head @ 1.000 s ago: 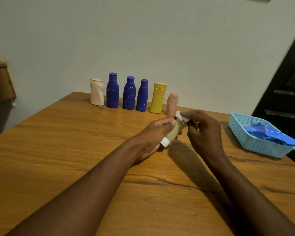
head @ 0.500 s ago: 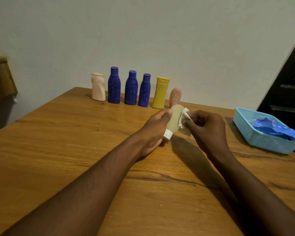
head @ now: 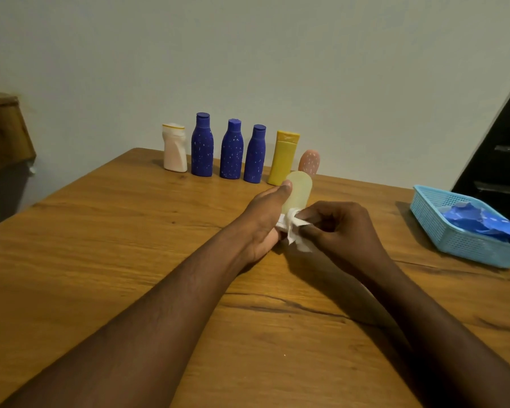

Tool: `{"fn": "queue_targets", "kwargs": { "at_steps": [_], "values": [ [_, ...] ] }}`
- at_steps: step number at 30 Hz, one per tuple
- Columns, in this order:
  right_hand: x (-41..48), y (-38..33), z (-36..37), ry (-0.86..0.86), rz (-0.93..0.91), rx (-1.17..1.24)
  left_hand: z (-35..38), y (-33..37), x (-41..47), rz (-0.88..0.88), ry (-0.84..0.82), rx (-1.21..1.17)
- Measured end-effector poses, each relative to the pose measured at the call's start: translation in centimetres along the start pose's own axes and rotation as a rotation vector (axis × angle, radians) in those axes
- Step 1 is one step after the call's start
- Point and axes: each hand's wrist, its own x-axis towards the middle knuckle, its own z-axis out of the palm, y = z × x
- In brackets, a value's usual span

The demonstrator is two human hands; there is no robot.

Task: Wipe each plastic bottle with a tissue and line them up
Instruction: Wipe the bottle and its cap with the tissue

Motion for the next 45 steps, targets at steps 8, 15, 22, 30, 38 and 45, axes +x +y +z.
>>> {"fn": "queue_targets", "kwargs": {
  "at_steps": [8,15,22,30,38,45],
  "values": [
    [0.2,0.8,-0.8,0.256,0.038,-0.035,0.2,-0.4,0.0,-0.053,-0.071,-0.019],
    [-0.3,-0.9,0.9,-0.024,-0.159,-0.267,0.1,-0.4,0.0,-0.025,-0.016,0.008],
    [-0.2,-1.2,0.3,-0.058,-0.139,-0.254,0.1,-0.1,0.2,0.014,-0.017,-0.010],
    [-0.2,-0.2,-0.8,0.048,-0.093,-0.220,0.3,-0.4,0.2,0.004,-0.036,-0.043],
    [-0.2,-0.9,0.0,-0.037,-0.146,-0.222,-0.1,-0.3,0.2,-0.041,-0.001,-0.054],
    [0.4,1.0,-1.3,0.273,0.009,-0.157,0.7,-0.4,-1.0,-0.037,-0.121,0.007]
  ]
}}
